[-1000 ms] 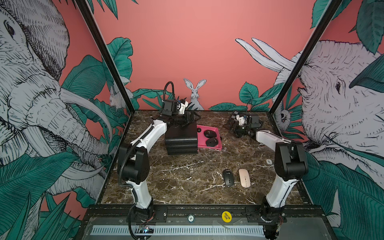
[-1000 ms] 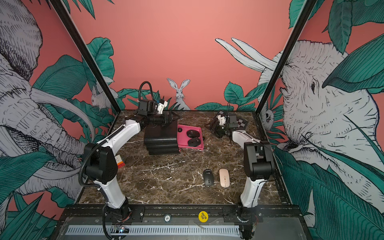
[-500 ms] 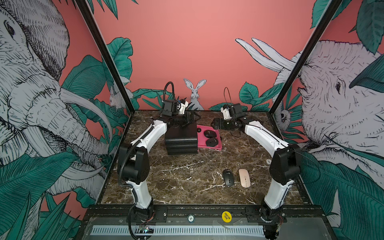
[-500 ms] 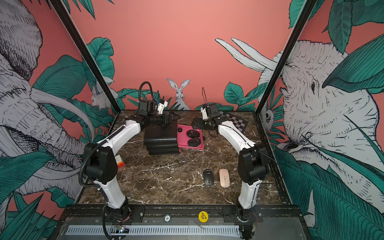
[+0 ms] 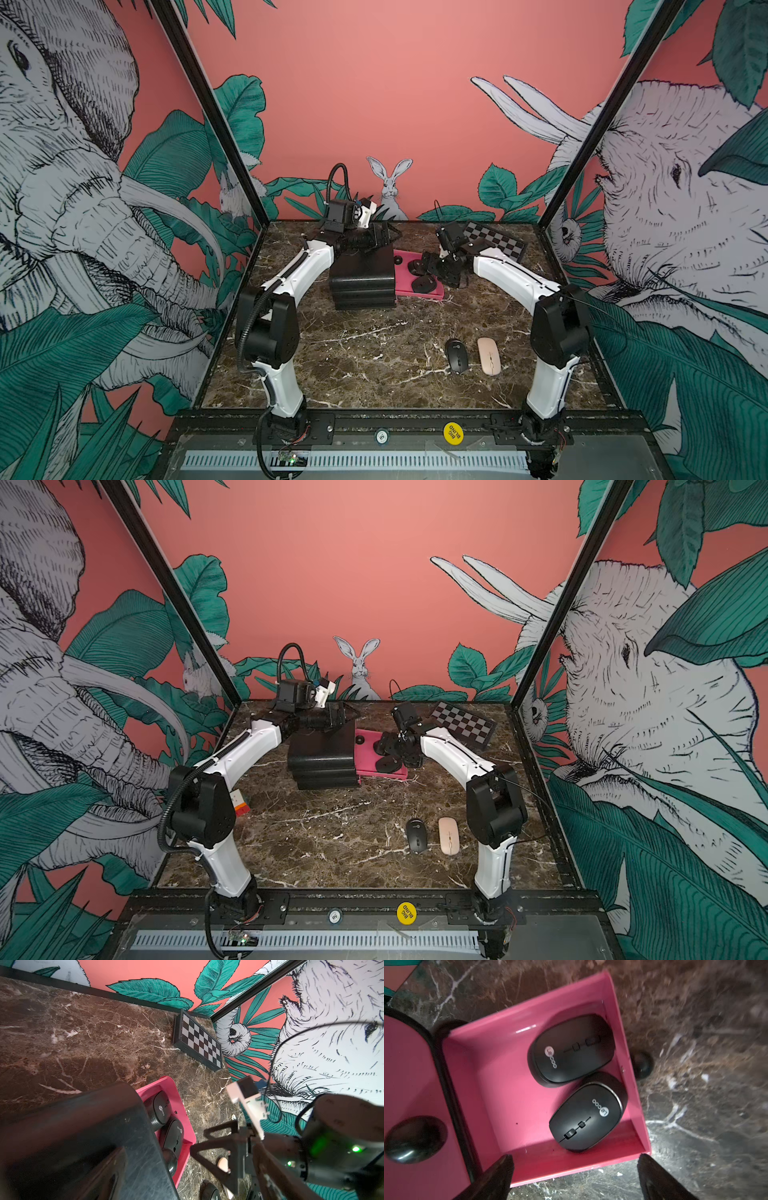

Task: Take the mice out of the drawer
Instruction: Pick up the mouse from the drawer.

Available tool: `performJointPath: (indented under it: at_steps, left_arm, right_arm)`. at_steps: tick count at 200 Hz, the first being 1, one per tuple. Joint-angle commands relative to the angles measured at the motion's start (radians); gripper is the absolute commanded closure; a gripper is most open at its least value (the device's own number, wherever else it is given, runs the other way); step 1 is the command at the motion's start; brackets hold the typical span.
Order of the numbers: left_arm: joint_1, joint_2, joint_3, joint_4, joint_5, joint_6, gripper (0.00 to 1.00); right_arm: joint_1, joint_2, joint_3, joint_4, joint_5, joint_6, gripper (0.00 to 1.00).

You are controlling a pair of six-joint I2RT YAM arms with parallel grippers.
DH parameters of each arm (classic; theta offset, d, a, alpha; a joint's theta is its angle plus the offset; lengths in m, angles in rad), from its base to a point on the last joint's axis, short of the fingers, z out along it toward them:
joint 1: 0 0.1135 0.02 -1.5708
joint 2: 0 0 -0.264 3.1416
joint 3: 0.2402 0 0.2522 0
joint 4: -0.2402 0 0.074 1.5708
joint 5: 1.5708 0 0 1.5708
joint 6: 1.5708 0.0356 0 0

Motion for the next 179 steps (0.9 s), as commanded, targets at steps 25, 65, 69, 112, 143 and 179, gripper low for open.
performJointPath:
  at_steps: [25, 65, 69, 112, 143, 179]
  left_arm:
    - [0.000, 0.039, -0.033, -0.091, -0.007, 0.008, 0.03]
    - [-0.001, 0.050, -0.020, -0.111, 0.007, 0.034, 0.04]
    - [-0.001, 0.051, -0.020, -0.111, 0.009, 0.036, 0.03]
    - [-0.001, 0.062, -0.013, -0.108, 0.027, 0.035, 0.04]
    - [-0.001, 0.074, -0.008, -0.108, 0.044, 0.036, 0.04]
    - [-0.001, 0.076, -0.007, -0.114, 0.045, 0.043, 0.04]
  right_arm:
    - [0.023, -0.003, -0.044, 0.073, 0.044, 0.238, 0.14]
    - [0.032, 0.048, -0.016, 0.079, 0.055, 0.286, 0.17]
    - [0.035, 0.053, -0.012, 0.076, 0.056, 0.290, 0.17]
    - [0.048, 0.087, 0.025, 0.025, 0.102, 0.323, 0.19]
    - [0.049, 0.114, 0.048, 0.026, 0.124, 0.320, 0.22]
    - [0.049, 0.148, 0.067, 0.006, 0.133, 0.323, 0.24]
